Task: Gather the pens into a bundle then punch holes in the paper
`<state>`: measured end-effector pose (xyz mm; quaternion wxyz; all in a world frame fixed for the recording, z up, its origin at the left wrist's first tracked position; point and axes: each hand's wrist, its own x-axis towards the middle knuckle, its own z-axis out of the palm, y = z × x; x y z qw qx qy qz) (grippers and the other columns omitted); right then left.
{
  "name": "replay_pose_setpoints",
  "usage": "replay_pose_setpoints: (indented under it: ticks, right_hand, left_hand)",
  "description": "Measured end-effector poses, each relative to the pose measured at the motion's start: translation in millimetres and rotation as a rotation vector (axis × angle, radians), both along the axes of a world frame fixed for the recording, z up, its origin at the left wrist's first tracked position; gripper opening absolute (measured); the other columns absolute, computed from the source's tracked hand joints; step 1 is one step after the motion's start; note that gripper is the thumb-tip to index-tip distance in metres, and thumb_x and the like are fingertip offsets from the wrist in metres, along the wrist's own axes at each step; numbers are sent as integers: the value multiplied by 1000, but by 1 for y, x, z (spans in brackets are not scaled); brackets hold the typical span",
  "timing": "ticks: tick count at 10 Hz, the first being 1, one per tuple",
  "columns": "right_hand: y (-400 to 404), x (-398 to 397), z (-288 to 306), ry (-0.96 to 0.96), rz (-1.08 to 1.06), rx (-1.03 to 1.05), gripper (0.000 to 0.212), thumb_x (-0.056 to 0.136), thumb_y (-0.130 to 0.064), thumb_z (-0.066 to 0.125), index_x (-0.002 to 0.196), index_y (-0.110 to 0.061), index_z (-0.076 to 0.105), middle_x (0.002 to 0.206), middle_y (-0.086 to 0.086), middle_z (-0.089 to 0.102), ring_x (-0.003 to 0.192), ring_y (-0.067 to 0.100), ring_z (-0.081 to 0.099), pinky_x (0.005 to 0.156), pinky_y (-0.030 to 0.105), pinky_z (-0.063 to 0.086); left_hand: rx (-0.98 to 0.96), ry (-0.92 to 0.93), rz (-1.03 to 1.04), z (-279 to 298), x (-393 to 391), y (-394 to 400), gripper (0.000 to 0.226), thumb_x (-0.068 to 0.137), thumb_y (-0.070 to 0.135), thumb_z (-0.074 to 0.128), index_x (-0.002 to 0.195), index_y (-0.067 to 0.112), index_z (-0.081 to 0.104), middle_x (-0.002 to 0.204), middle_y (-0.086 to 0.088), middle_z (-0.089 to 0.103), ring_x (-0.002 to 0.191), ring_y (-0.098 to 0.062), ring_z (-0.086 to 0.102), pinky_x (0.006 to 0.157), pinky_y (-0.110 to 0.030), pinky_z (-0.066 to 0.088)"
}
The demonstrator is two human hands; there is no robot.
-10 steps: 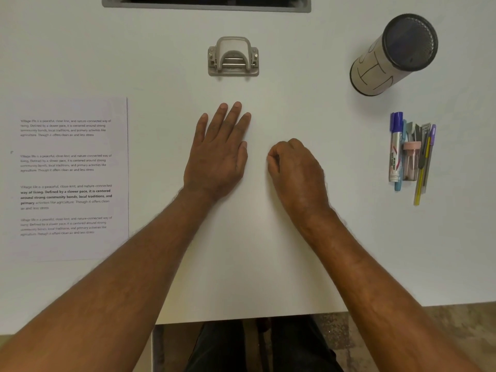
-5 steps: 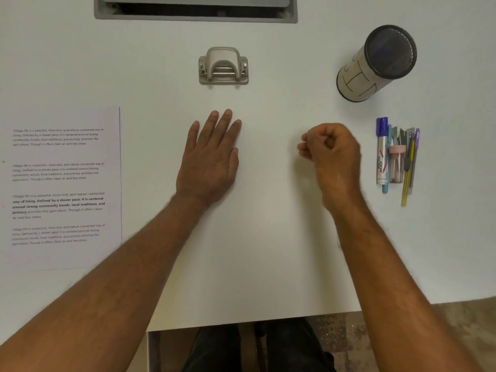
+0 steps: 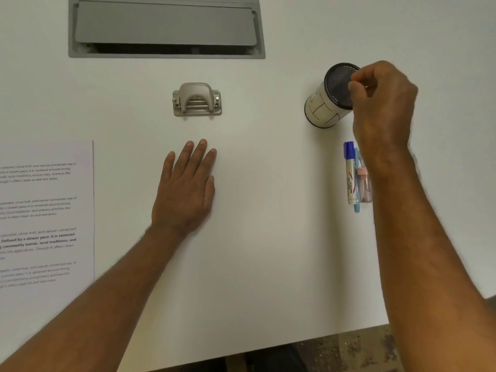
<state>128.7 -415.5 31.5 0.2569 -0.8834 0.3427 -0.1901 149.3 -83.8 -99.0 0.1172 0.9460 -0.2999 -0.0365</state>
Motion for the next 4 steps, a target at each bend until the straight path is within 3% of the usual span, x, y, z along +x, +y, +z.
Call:
replay_pose_setpoints:
  ticks: [2,4]
  right_hand:
    - [-5,9,-8,54,23,-73,19,101,-18,60,114,-18,73,118,1,69,100,11,68,92,27,58]
    - [9,-1,-8,-130,4,-96,21,100,-18,54,113,-15,71,115,5,63,91,5,57,86,16,51]
  left_hand:
    - [-5,-2,-7,0,1,-1,57,106,31,29,162,20,30,172,-1,22,160,-23,17,130,-51,14]
    - [-18,-21,-6,-1,2,-2,57,106,32,28,162,21,30,172,-1,23,160,-23,17,130,-50,13]
